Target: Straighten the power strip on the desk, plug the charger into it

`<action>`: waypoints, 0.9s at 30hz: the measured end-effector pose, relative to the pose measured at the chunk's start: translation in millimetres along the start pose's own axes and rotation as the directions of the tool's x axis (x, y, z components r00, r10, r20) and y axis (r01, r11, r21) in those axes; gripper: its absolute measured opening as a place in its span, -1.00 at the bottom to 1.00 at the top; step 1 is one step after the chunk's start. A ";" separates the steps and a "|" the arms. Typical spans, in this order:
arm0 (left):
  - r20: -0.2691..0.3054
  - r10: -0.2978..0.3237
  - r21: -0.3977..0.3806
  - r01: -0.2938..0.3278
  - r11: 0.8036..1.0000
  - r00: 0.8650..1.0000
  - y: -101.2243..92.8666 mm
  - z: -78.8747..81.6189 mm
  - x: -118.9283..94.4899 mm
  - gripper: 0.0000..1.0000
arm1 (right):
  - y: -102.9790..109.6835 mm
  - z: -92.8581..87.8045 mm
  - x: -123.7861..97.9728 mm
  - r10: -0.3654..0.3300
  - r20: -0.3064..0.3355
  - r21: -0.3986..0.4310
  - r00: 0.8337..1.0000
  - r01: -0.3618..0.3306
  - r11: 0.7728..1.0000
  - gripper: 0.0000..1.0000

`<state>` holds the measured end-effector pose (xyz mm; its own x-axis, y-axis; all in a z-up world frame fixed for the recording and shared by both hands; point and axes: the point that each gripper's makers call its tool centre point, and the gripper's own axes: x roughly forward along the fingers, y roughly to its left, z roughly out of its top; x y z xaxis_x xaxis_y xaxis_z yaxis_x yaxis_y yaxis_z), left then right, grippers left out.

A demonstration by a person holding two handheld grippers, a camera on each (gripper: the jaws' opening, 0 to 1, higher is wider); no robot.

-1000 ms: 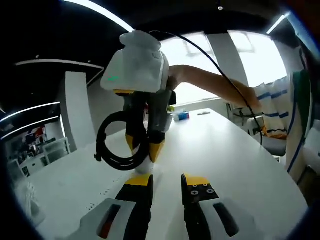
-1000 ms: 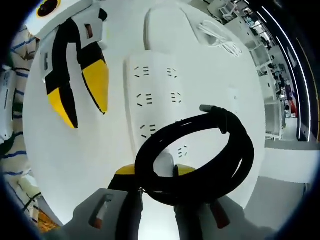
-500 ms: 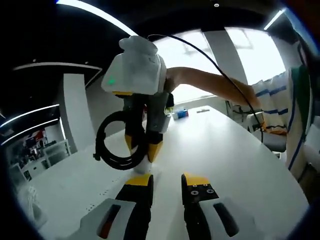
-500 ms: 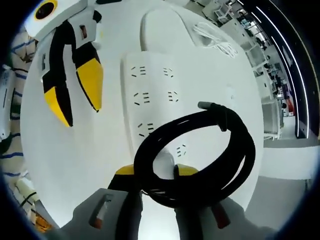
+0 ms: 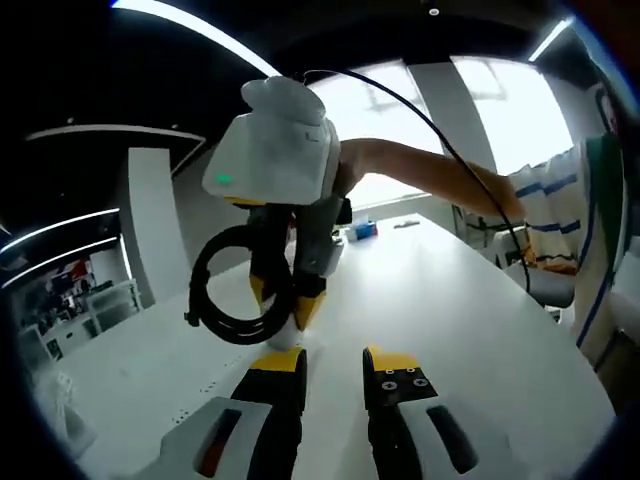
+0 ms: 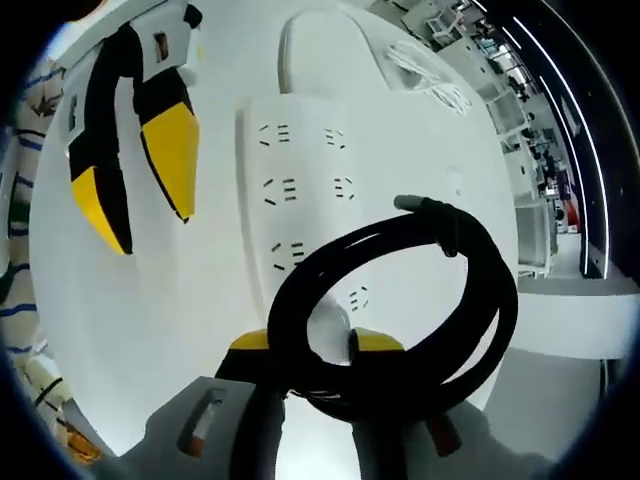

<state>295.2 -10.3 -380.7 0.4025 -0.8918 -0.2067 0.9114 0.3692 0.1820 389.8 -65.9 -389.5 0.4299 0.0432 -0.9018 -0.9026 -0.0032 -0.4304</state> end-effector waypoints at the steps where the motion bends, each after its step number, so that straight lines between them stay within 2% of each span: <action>1: -0.005 0.003 0.005 -0.003 1.000 1.000 0.0 -0.8 -0.3 -0.55 | 0.4 -0.5 -0.2 0.000 0.006 0.002 1.000 0.000 1.000 -0.57; 4: -0.007 0.007 0.012 -0.007 1.000 1.000 0.4 -0.8 -1.8 -0.55 | 0.2 -1.7 -0.1 -0.002 0.049 0.014 0.999 0.002 1.000 -0.57; 5: -0.004 0.007 0.008 -0.007 1.000 1.000 0.7 -0.1 -2.1 -0.55 | -0.2 -2.2 -0.2 0.010 0.084 0.033 0.996 -0.013 0.999 -0.57; 9: 0.003 0.007 0.001 -0.007 1.000 1.000 1.0 2.0 -3.2 -0.55 | -1.0 -1.8 0.5 0.025 0.093 0.048 0.995 -0.029 0.998 -0.57; 12: 0.004 0.009 0.004 -0.009 1.000 1.000 1.3 3.1 -4.2 -0.55 | 0.1 -3.3 0.5 -0.003 0.010 0.009 1.000 0.002 1.000 -0.56; 16: 0.008 0.008 0.002 -0.008 1.000 1.000 0.7 4.0 -3.9 -0.55 | 0.3 -2.0 1.9 -0.008 -0.027 -0.003 1.000 0.008 1.000 -0.56; 17: 0.005 0.007 0.003 -0.007 1.000 1.000 0.4 3.1 -3.6 -0.55 | -0.6 -3.5 1.2 -0.005 -0.021 0.002 1.000 0.005 1.000 -0.56; 21: -0.008 0.008 0.008 -0.008 1.000 1.000 0.2 -0.2 -2.8 -0.55 | -0.1 -2.2 2.4 0.010 0.075 0.034 0.997 -0.013 0.999 -0.55; 27: -0.018 0.013 -0.001 -0.013 1.000 1.000 -0.3 -3.7 -2.8 -0.55 | -1.2 -2.8 2.5 0.018 0.154 0.054 0.988 -0.027 0.998 -0.55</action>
<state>294.2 -6.9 -383.7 0.4156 -0.8821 -0.2218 0.9063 0.3808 0.1835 392.0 -68.7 -391.4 0.4048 0.1962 -0.8931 -0.9137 0.0498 -0.4033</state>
